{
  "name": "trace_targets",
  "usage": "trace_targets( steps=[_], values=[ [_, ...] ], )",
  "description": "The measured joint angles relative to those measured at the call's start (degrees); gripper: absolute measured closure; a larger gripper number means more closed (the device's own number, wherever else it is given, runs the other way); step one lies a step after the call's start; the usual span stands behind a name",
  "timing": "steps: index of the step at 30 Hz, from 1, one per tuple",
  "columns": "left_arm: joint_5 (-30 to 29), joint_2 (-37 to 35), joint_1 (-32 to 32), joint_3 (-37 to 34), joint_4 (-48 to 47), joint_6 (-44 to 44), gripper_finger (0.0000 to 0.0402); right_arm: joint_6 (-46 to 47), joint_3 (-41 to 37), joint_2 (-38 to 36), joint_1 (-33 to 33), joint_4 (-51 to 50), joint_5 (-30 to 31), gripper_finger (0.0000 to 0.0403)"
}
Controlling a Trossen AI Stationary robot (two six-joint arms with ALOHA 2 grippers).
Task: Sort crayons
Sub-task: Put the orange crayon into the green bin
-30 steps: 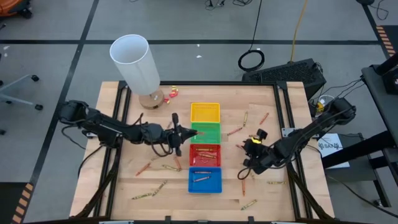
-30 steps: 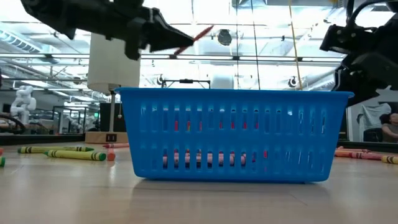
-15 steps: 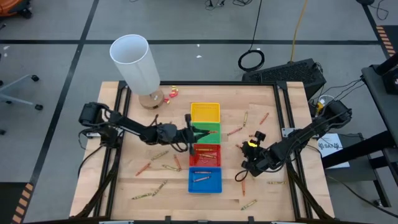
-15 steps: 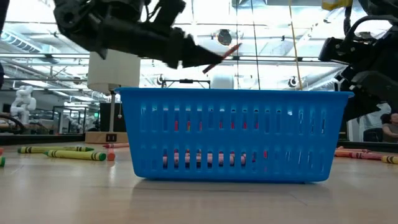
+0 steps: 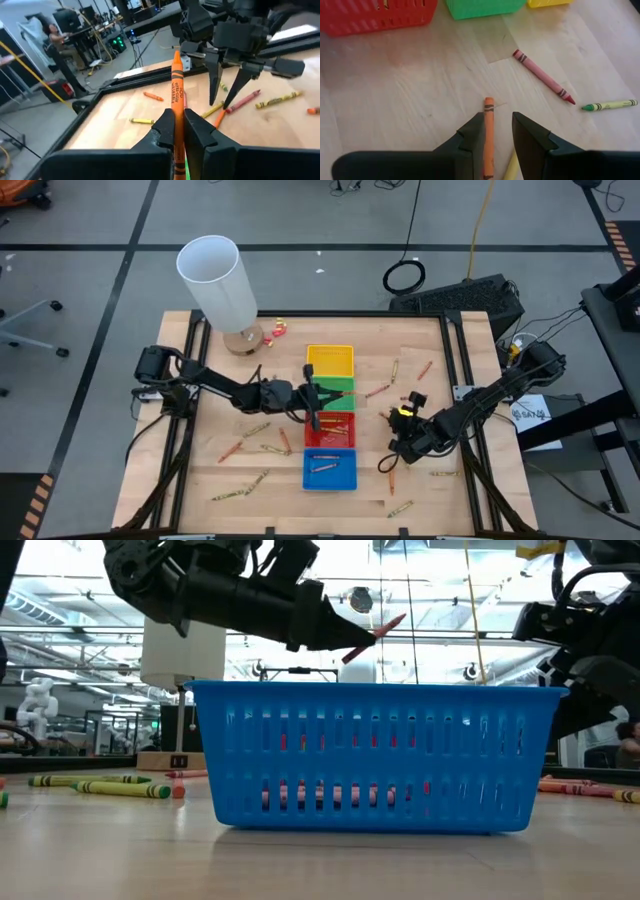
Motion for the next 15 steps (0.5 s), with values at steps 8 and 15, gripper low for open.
trace_targets(
  steps=[8,15],
  values=[
    [-0.1,0.0,0.0,0.0,-3.2,-3.4,0.0387,-3.7,0.0,0.0,0.0,3.9,-7.2,0.0316],
    [-0.1,0.0,0.0,0.0,-4.3,-3.4,0.0387,-5.0,0.0,0.0,0.0,5.4,-10.5,0.0316]
  ],
)
